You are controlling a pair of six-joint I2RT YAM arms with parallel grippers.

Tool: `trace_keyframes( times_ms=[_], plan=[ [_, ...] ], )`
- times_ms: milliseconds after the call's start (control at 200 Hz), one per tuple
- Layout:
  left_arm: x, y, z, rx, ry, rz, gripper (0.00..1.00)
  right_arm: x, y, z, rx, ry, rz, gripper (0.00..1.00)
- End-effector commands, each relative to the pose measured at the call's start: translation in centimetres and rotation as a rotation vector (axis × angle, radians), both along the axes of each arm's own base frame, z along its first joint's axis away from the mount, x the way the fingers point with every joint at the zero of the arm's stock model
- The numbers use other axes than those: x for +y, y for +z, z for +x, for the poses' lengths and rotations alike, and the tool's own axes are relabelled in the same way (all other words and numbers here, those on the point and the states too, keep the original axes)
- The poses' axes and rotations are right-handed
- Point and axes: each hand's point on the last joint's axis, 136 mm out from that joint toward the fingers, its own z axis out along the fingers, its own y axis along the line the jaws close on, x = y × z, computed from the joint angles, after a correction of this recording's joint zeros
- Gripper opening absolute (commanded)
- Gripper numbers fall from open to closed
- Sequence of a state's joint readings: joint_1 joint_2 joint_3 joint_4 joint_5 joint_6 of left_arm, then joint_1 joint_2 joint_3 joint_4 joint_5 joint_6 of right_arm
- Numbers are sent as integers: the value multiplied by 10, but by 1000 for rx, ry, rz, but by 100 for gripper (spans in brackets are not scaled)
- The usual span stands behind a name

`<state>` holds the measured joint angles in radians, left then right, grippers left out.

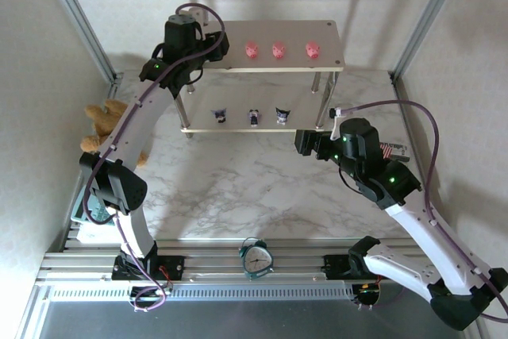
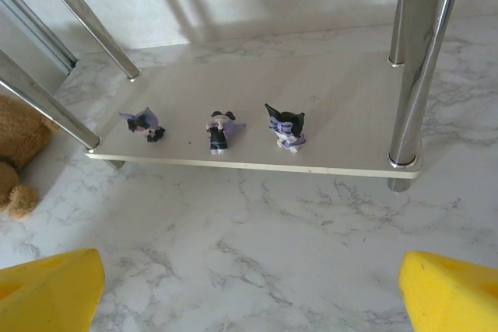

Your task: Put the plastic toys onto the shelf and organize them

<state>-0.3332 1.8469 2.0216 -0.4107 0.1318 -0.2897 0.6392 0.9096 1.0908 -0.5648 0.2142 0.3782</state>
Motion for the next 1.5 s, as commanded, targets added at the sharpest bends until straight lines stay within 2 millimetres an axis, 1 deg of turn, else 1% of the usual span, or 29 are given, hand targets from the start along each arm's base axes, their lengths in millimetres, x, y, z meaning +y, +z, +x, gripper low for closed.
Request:
trace_keyframes(
  times_ms=[0, 456, 771, 841, 951, 1136, 1226, 1266, 1362, 1422, 1492],
  plan=[
    [4, 24, -12, -36, 21, -13, 47, -5, 6, -2, -28, -7, 14, 97],
    [9, 30, -20, -38, 38, -12, 47, -3, 7, -4, -28, 1, 25, 97],
    [7, 35, -24, -44, 36, -15, 47, -7, 9, -8, -36, -1, 32, 97],
    [5, 38, -28, -52, 30, -11, 47, -7, 9, -8, -34, -1, 30, 97],
    [4, 50, -35, -82, 33, 0, 48, -8, 10, -9, -33, 1, 27, 97],
    [8, 85, -63, -159, 30, 12, 48, -11, 12, -10, -34, -7, 21, 97],
    [13, 94, -80, -184, 34, 27, 47, -14, 12, -11, -32, -19, 13, 97],
    [16, 97, -89, -197, 38, 31, 45, -16, 13, -11, -34, -26, 10, 97],
    [32, 99, -110, -220, 72, 47, 40, -21, 15, -14, -38, -39, 0, 97],
    [45, 95, -124, -230, 111, 62, 39, -27, 16, -15, -42, -59, -18, 97],
    [62, 80, -138, -227, 164, 81, 40, -39, 17, -18, -46, -99, -52, 98]
  ],
)
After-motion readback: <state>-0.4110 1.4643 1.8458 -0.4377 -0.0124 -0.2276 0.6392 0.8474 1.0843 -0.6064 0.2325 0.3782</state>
